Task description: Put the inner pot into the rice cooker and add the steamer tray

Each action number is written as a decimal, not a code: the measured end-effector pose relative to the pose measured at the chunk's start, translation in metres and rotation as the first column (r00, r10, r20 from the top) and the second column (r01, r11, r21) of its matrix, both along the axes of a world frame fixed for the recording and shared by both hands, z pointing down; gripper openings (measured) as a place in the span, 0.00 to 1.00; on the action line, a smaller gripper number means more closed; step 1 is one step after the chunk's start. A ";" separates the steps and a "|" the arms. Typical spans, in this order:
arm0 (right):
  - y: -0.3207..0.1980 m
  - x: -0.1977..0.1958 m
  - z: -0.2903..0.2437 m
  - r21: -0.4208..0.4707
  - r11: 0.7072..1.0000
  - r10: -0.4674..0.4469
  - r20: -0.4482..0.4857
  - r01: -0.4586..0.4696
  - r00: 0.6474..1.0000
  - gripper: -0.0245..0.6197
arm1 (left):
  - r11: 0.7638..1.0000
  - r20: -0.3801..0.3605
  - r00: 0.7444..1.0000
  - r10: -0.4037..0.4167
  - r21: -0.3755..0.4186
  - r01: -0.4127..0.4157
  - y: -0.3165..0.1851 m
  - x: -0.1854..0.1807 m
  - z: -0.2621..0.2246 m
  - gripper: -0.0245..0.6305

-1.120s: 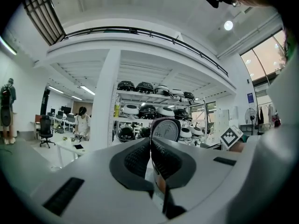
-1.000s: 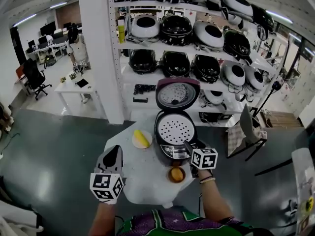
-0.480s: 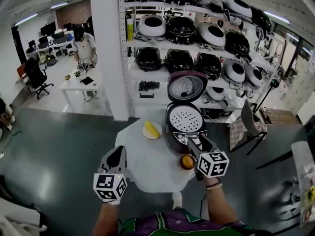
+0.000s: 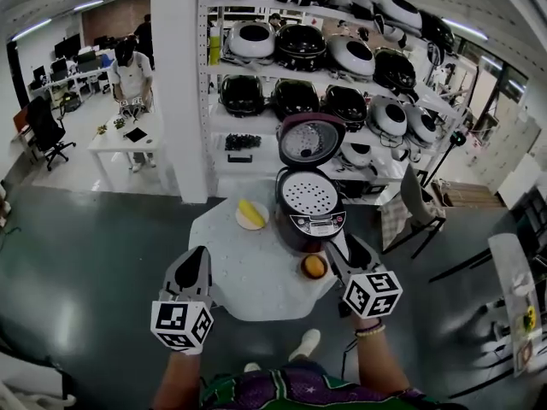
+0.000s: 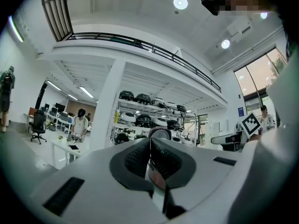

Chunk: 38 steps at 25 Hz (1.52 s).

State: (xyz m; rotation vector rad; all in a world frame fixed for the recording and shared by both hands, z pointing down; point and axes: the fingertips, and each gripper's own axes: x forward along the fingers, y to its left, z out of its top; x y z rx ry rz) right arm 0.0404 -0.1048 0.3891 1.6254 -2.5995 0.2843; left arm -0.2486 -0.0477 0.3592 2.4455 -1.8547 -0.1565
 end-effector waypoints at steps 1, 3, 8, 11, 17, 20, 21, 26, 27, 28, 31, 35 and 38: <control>0.005 0.005 -0.004 0.012 1.000 0.009 -0.002 -0.009 1.000 0.40 | 1.000 -0.001 1.000 0.002 0.014 -0.002 0.000 0.003 -0.003 0.07; 0.014 0.016 -0.009 0.023 1.000 0.022 0.001 -0.022 1.000 0.40 | 0.999 0.005 1.000 0.008 0.035 -0.008 -0.002 0.012 -0.008 0.07; 0.029 0.040 -0.022 0.060 0.997 0.049 0.017 -0.050 0.999 0.39 | 0.996 0.036 0.998 0.055 0.065 -0.058 -0.012 0.041 -0.019 0.07; 0.035 0.047 -0.027 0.075 0.996 0.048 0.027 -0.050 0.998 0.39 | 0.994 0.044 0.997 0.067 0.079 -0.070 -0.011 0.051 -0.025 0.07; 0.030 0.051 -0.035 0.094 0.995 0.035 0.031 -0.038 0.999 0.38 | 0.994 0.057 0.996 0.068 0.085 -0.073 -0.010 0.060 -0.029 0.07; 0.022 0.049 -0.039 0.099 0.994 0.034 0.043 -0.038 0.998 0.38 | 0.994 0.046 0.997 0.056 0.090 -0.060 -0.011 0.058 -0.033 0.07; 0.020 0.048 -0.040 0.100 0.994 0.035 0.052 -0.040 0.998 0.38 | 0.995 0.033 0.998 0.053 0.088 -0.055 -0.012 0.056 -0.032 0.07; 0.017 0.039 -0.046 0.119 0.992 0.028 0.059 -0.034 0.998 0.32 | 0.996 0.013 0.999 0.030 0.085 -0.031 -0.012 0.048 -0.031 0.07; 0.017 0.038 -0.046 0.120 0.992 0.029 0.058 -0.036 0.998 0.32 | 0.996 0.016 1.000 0.027 0.088 -0.029 -0.011 0.047 -0.032 0.07; 0.017 0.038 -0.045 0.120 0.992 0.032 0.060 -0.039 0.998 0.30 | 0.996 0.018 1.000 0.025 0.090 -0.027 -0.011 0.046 -0.031 0.07; 0.016 0.040 -0.044 0.116 0.992 0.036 0.062 -0.043 0.997 0.28 | 0.996 0.017 1.000 0.021 0.090 -0.023 -0.011 0.046 -0.029 0.07; 0.017 0.040 -0.046 0.120 0.992 0.040 0.054 -0.046 0.998 0.26 | 0.996 0.014 1.000 0.021 0.089 -0.022 -0.011 0.046 -0.027 0.07; 0.020 0.040 -0.047 0.120 0.992 0.039 0.058 -0.046 0.998 0.23 | 0.996 0.013 1.000 0.025 0.086 -0.026 -0.010 0.047 -0.028 0.07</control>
